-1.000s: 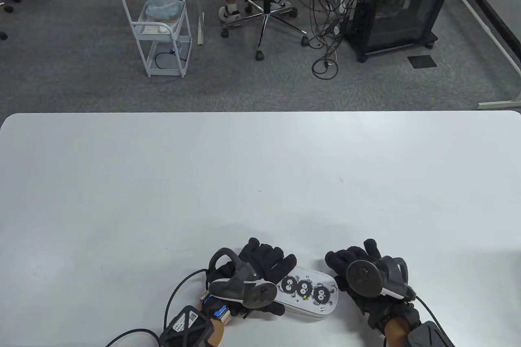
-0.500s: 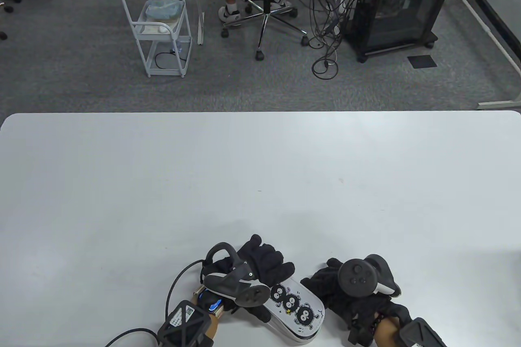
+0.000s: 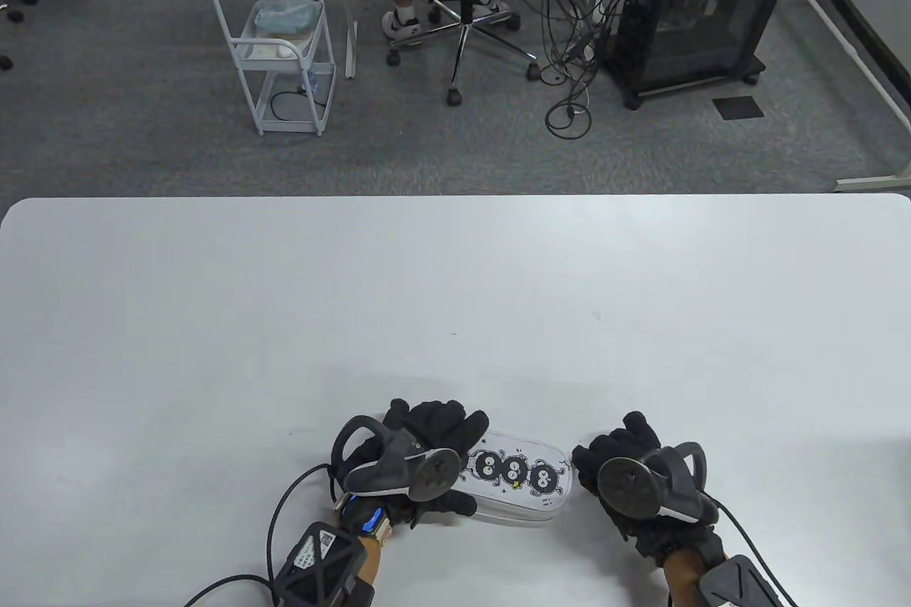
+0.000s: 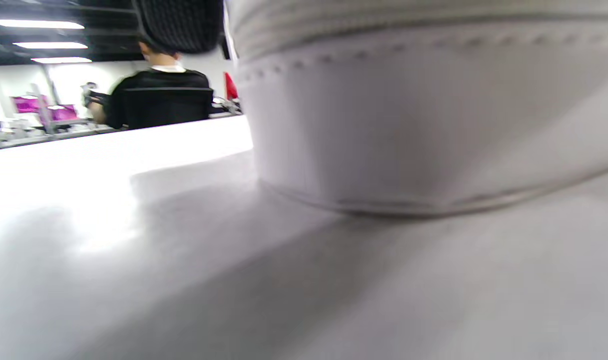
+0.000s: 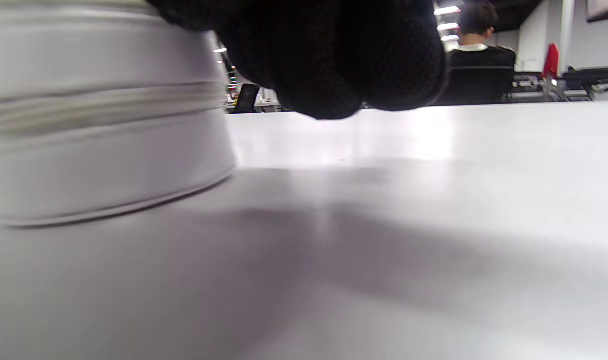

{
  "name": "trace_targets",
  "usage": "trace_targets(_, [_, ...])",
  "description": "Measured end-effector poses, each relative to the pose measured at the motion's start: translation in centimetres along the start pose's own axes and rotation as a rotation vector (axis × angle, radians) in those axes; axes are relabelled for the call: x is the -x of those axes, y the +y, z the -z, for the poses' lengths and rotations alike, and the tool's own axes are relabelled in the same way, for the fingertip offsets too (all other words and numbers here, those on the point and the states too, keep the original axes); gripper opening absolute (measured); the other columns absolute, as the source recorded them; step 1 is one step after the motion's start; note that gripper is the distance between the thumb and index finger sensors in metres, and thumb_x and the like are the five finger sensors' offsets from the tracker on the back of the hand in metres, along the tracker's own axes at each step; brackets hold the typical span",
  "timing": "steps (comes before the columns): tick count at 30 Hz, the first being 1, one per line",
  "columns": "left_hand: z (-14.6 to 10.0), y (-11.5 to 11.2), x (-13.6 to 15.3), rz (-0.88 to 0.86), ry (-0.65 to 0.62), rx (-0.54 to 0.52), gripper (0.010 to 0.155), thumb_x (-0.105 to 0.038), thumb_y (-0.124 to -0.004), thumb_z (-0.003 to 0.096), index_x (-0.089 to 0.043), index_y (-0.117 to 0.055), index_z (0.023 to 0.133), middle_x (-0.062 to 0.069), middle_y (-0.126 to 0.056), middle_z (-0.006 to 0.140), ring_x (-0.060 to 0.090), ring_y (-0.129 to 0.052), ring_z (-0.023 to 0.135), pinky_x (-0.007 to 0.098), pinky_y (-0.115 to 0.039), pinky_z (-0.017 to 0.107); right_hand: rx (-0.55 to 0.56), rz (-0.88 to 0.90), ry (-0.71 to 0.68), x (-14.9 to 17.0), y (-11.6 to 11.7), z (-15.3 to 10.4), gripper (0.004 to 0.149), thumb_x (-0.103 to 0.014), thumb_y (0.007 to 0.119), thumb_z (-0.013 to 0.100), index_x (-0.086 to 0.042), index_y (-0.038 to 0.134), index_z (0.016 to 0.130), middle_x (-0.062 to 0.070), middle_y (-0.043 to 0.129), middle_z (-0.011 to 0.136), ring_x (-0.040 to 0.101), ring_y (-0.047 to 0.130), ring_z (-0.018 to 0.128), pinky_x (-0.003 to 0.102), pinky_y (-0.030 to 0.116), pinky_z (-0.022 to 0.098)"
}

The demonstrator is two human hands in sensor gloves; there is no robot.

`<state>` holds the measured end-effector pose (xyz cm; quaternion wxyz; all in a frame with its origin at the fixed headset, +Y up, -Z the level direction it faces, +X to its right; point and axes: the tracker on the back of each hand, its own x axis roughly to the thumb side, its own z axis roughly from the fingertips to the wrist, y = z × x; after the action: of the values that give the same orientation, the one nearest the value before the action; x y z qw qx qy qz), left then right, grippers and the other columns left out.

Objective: Pack double-layer zippered pencil case

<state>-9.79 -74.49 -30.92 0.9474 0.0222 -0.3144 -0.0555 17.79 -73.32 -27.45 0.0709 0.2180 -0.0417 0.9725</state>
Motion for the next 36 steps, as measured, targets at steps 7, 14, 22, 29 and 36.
trace_targets(7, [0.4,0.5,-1.1,0.016,0.183,0.016,0.101,-0.095,-0.053,0.027,-0.036,-0.033,0.106,0.006,-0.065,0.107,0.032,-0.087,0.085,0.044,-0.084,0.049,0.042,-0.051,0.032,-2.5,0.5,0.0,0.046,-0.037,0.072,0.039,-0.011,0.083,0.075,0.002,0.097,0.059,0.028,0.094,0.06,0.053,0.059,0.067])
trace_targets(14, [0.0,0.6,-2.7,0.019,0.193,-0.008,0.101,-0.093,-0.054,0.0327,-0.028,-0.035,0.107,0.009,-0.065,0.107,0.035,-0.088,0.084,0.047,-0.085,0.045,0.045,-0.046,0.051,-5.3,1.2,0.7,0.048,-0.038,0.073,0.039,-0.002,0.084,0.067,0.0,0.098,0.048,0.026,0.096,0.049,0.05,0.065,0.063])
trace_targets(22, [-0.5,1.9,-5.3,-0.031,0.119,-0.009,0.09,-0.085,-0.051,0.0386,-0.026,-0.043,0.107,0.016,-0.067,0.107,0.037,-0.094,0.076,0.04,-0.087,0.046,0.034,-0.066,0.039,-6.2,1.8,0.7,0.047,-0.039,0.072,0.039,-0.006,0.083,0.072,-0.001,0.098,0.054,0.026,0.096,0.055,0.051,0.066,0.061])
trace_targets(29, [-1.8,3.3,-2.6,-0.029,0.123,-0.142,0.055,-0.042,-0.064,0.0512,-0.025,-0.055,0.102,0.004,-0.084,0.097,0.026,-0.099,0.075,0.052,-0.074,0.06,0.052,0.011,0.167,-2.1,1.2,0.4,0.046,-0.037,0.072,0.041,-0.015,0.083,0.079,0.001,0.097,0.061,0.029,0.094,0.062,0.053,0.063,0.063])
trace_targets(36, [-1.4,2.8,-3.8,0.053,-0.06,-0.14,0.09,-0.065,-0.079,0.0352,-0.027,-0.037,0.106,0.007,-0.058,0.112,0.038,-0.07,0.101,0.062,-0.054,0.072,0.052,0.047,0.175,-1.5,1.5,0.8,0.046,-0.037,0.073,0.041,-0.016,0.082,0.081,0.001,0.097,0.065,0.029,0.094,0.065,0.054,0.061,0.065])
